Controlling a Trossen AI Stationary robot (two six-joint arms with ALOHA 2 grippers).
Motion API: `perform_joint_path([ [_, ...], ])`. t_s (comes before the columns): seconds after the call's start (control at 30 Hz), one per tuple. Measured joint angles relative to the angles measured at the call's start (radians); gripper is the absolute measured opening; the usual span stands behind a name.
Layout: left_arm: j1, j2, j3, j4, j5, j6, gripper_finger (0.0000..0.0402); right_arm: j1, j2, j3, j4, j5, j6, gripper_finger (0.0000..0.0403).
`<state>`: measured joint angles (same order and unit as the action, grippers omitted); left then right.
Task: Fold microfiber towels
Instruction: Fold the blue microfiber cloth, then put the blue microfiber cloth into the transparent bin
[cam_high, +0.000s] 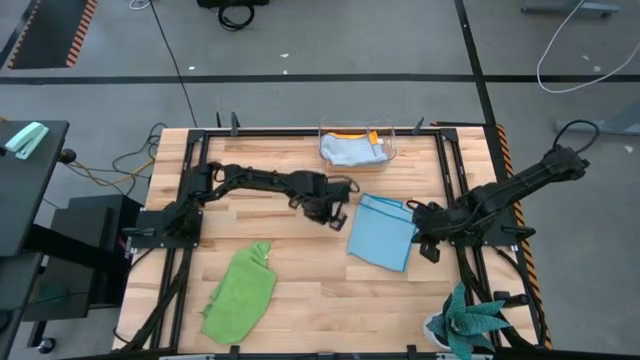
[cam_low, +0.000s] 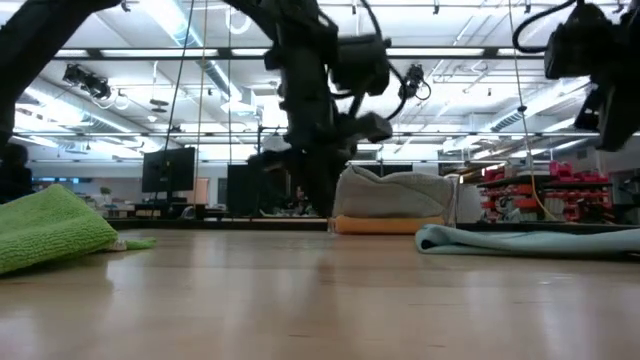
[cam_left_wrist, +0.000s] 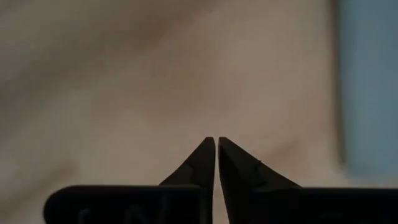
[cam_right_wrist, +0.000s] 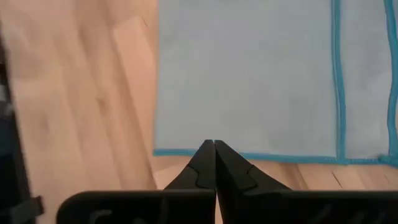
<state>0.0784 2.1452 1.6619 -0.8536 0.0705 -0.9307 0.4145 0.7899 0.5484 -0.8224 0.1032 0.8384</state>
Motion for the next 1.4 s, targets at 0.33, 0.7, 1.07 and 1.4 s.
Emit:
perform_joint_path([
  [0.33,-0.221,-0.019,0.000,-0.158,-0.035,-0.288,0.0012,0.000,-0.163,0.000,-0.020,0.005,-0.062,0.0004],
  [0.7,-0.469,-0.019,0.000,0.006,-0.198,-0.957,0.0024,0.000,-0.203,0.000,-0.014,0.004,-0.116,0.0004],
  [1.07,-0.539,-0.019,0.000,0.255,-0.791,-1.237,0.0068,0.001,-0.235,0.000,-0.008,-0.042,-0.133,0.0011],
  [1.4,-0.436,0.062,-0.023,0.395,-0.722,-1.260,0.0135,0.004,-0.300,0.000,0.008,-0.114,-0.105,0.0012],
])
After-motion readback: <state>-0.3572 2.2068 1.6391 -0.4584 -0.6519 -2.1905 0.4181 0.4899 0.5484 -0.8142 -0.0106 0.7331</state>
